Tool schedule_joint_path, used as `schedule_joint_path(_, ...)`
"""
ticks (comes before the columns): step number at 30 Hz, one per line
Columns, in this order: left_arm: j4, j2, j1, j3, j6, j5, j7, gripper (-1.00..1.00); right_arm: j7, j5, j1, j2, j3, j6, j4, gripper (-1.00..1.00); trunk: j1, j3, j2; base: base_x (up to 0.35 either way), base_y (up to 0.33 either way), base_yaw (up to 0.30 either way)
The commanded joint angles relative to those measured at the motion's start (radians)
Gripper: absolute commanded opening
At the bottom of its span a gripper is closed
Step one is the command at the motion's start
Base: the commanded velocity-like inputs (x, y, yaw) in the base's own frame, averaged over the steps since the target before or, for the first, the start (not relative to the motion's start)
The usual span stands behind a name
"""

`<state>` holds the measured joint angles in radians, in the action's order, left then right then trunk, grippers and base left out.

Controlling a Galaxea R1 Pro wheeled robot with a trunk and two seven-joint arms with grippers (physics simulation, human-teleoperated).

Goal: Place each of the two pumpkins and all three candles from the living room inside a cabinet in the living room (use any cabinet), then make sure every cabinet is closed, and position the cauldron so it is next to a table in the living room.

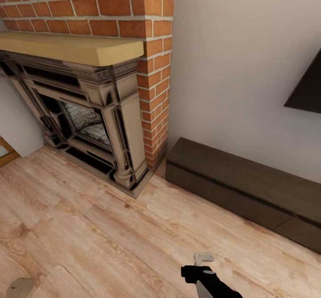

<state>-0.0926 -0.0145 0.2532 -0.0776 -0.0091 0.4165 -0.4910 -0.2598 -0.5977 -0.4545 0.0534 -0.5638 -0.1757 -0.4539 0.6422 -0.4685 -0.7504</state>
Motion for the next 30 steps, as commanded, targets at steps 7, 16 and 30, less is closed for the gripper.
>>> schedule_joint_path(7,-0.002,0.0,0.0,-0.005,0.0,0.004,-0.004,1.0,-0.009,-0.006,-0.001,0.0,-0.008,-0.004,-0.002,1.0,0.0,-0.006,-0.001,0.0,0.0,-0.232)
schedule_joint_path(16,-0.097,0.034,0.015,-0.005,0.013,-0.001,0.026,1.0,-0.008,-0.011,-0.001,-0.003,-0.008,-0.004,-0.002,1.0,0.0,-0.014,-0.001,0.0,0.0,-0.226)
schedule_joint_path(30,-0.207,0.095,0.202,-0.006,0.353,-0.01,0.26,1.0,-0.009,-0.015,-0.001,-0.007,-0.005,-0.002,0.0,1.0,0.0,-0.027,-0.001,0.0,0.0,-0.226)
